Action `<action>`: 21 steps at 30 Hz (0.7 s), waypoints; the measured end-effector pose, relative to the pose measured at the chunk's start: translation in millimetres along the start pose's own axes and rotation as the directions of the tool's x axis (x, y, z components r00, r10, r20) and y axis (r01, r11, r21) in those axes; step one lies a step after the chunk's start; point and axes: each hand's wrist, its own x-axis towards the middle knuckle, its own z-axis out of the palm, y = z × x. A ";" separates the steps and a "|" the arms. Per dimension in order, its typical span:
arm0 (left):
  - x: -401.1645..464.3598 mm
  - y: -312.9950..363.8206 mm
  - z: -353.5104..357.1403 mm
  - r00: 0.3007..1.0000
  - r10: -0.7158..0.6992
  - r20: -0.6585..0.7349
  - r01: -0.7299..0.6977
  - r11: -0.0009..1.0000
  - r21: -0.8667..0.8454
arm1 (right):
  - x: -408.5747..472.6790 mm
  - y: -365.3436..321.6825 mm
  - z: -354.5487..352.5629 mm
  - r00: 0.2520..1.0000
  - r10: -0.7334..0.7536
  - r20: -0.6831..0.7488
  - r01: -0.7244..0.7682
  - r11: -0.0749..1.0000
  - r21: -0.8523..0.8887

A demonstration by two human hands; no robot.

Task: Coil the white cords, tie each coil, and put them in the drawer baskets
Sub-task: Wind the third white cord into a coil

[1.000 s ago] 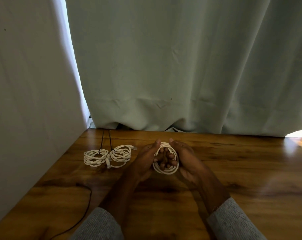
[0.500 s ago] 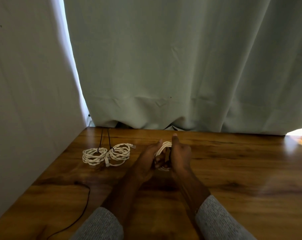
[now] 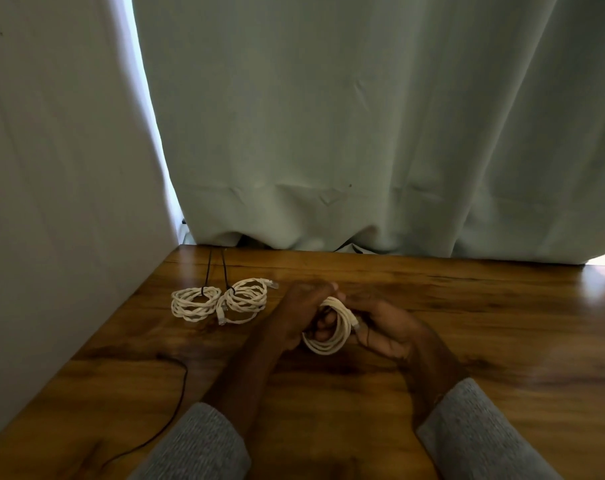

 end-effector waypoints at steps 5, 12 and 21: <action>-2.9 -1.3 -0.3 0.996 0.065 -0.058 -0.052 0.978 0.201 | 7.4 -0.1 11.9 0.990 0.024 -0.138 -0.029 0.999 -0.033; 5.0 -1.1 3.2 0.955 0.003 -0.298 -0.014 0.999 -0.034 | 18.4 11.4 52.4 0.910 -0.081 -0.407 0.051 0.995 -0.083; -24.4 9.5 14.4 0.981 0.074 0.180 -0.056 0.993 -0.104 | 0.2 -16.1 43.1 0.810 -0.216 -0.546 0.189 0.976 -0.107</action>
